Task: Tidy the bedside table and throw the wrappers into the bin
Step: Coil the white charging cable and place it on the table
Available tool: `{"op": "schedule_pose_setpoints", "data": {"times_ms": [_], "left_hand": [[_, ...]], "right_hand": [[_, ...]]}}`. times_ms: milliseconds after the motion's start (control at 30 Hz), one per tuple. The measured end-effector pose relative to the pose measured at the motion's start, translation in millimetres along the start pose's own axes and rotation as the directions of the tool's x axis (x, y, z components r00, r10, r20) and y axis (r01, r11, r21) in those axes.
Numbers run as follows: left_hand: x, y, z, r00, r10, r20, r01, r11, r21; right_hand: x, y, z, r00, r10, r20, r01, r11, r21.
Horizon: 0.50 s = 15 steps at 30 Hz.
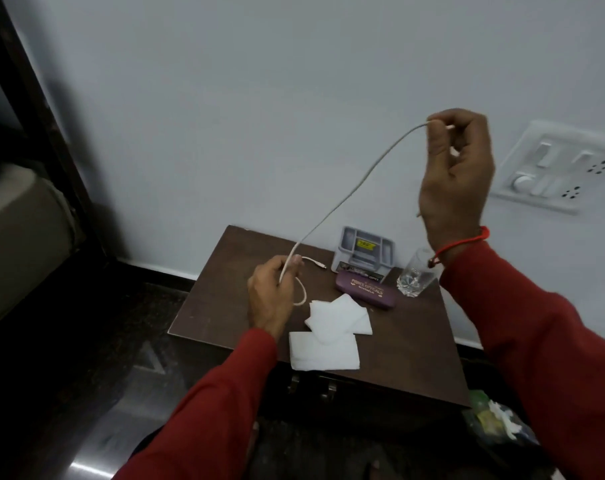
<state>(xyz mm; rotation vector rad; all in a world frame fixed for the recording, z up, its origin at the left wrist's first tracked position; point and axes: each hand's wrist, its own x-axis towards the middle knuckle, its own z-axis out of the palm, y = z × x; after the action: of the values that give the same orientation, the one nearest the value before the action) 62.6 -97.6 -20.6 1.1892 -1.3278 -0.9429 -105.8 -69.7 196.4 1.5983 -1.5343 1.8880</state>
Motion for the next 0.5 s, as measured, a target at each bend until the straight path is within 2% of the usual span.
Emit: {"op": "schedule_pose_setpoints", "data": {"times_ms": [33, 67, 100, 133, 167, 200, 300, 367, 433, 467, 500], "left_hand": [[0, 1, 0, 1.000, -0.013, -0.011, 0.013, 0.998, -0.060], [-1, 2, 0, 1.000, -0.022, -0.022, 0.019, 0.992, -0.121], [-1, 5, 0, 0.999, -0.013, -0.037, 0.007, 0.987, -0.160], [-2, 5, 1, 0.999, 0.008, -0.050, -0.017, 0.983, -0.180], [-5, 8, 0, 0.998, 0.044, -0.055, -0.053, 0.982, -0.179], [-7, 8, 1, 0.995, 0.093, -0.039, -0.098, 0.982, -0.161], [-17, 11, 6, 0.945, 0.310, 0.103, -0.308, 0.951, -0.033], [-20, 10, 8, 0.869, 0.469, 0.159, -0.482, 0.875, 0.048], [-17, 9, 8, 0.824, 0.552, 0.131, -0.563, 0.824, 0.070], [-15, 9, 6, 0.813, 0.569, 0.124, -0.579, 0.813, 0.064], [-13, 11, 3, 0.812, 0.567, 0.135, -0.578, 0.815, 0.054]], "right_hand": [[2, 9, -8, 1.000, 0.026, -0.016, -0.027, 0.998, -0.051], [2, 21, -15, 0.998, 0.049, 0.035, -0.043, 0.989, -0.144], [-2, 36, -21, 0.985, 0.070, 0.156, -0.023, 0.958, -0.287], [-10, 49, -26, 0.943, 0.109, 0.313, 0.038, 0.902, -0.429], [-21, 58, -30, 0.874, 0.154, 0.460, 0.116, 0.854, -0.507], [-35, 63, -32, 0.793, 0.180, 0.581, 0.181, 0.842, -0.508], [-72, 60, -22, 0.514, 0.075, 0.855, 0.384, 0.871, -0.307], [-91, 52, -11, 0.355, 0.045, 0.934, 0.422, 0.883, -0.203], [-102, 49, -6, 0.301, 0.059, 0.952, 0.293, 0.944, -0.151], [-103, 48, -6, 0.326, 0.063, 0.943, 0.227, 0.963, -0.143], [-100, 48, -7, 0.385, 0.061, 0.921, 0.191, 0.971, -0.144]]}}
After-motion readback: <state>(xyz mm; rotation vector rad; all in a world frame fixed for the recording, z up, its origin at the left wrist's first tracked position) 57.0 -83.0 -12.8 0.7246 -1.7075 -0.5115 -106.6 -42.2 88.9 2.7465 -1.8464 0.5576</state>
